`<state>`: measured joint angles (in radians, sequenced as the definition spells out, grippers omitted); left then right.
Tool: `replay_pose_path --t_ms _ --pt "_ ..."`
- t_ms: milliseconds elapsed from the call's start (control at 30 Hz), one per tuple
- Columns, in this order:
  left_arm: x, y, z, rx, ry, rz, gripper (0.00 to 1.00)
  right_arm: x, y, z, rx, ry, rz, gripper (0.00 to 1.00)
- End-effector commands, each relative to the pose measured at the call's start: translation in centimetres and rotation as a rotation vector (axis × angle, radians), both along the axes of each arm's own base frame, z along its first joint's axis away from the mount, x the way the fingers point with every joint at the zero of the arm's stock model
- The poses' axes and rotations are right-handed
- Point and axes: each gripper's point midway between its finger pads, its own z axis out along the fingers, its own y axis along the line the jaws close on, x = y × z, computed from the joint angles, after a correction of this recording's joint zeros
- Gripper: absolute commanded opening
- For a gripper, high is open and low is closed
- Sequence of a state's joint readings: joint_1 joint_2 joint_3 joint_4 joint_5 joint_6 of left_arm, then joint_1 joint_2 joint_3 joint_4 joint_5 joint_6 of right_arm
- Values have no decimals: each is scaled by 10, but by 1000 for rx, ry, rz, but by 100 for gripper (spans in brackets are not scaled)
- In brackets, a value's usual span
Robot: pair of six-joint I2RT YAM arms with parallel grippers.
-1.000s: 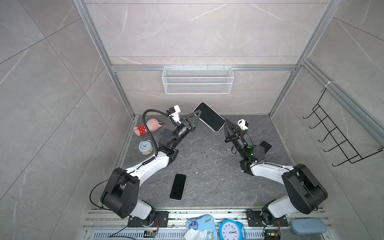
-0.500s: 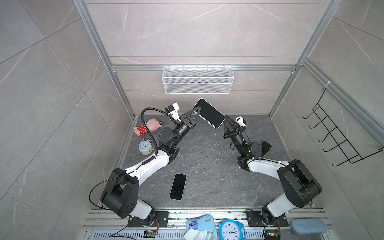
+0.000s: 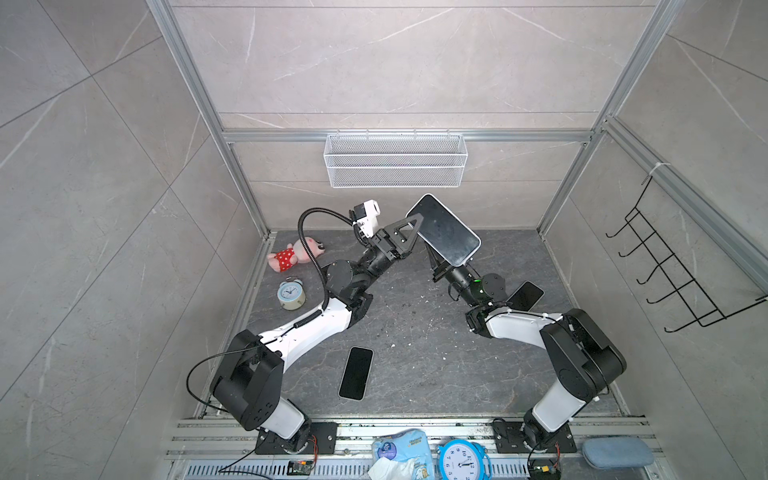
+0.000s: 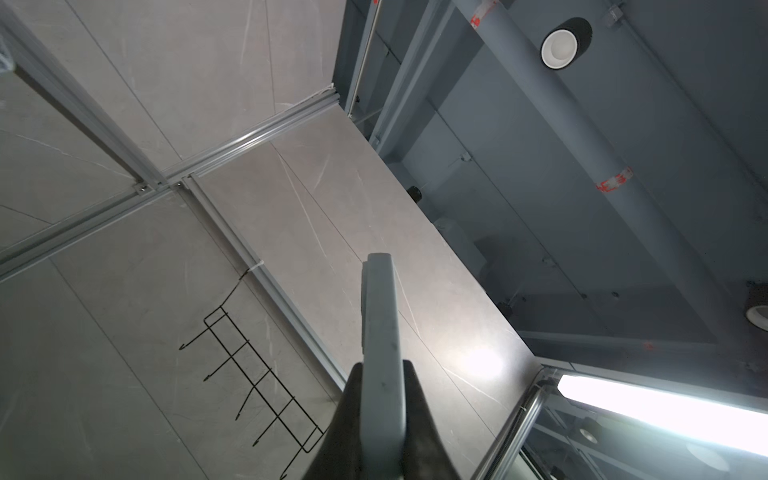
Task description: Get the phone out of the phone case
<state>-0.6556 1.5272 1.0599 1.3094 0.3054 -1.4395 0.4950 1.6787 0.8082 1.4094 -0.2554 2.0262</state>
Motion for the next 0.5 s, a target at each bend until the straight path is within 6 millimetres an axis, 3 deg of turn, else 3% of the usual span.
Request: replay_pose_path --t_ms 0,100,200,333,467 --pt "2 35 16 -117 5 62 0 -12 -25 9 -73 -72 -66 20" --pt "9 44 0 -100 90 92 0 -23 -52 0 -156 -92 -142 39" --pt "13 47 -11 -89 158 82 0 -36 -59 -4 -233 -132 -159 54" --pt "18 50 -27 -64 233 80 0 -51 -65 0 -278 -205 -167 59" --pt "20 50 -36 -40 262 83 0 -66 -61 24 -312 -307 -148 60"
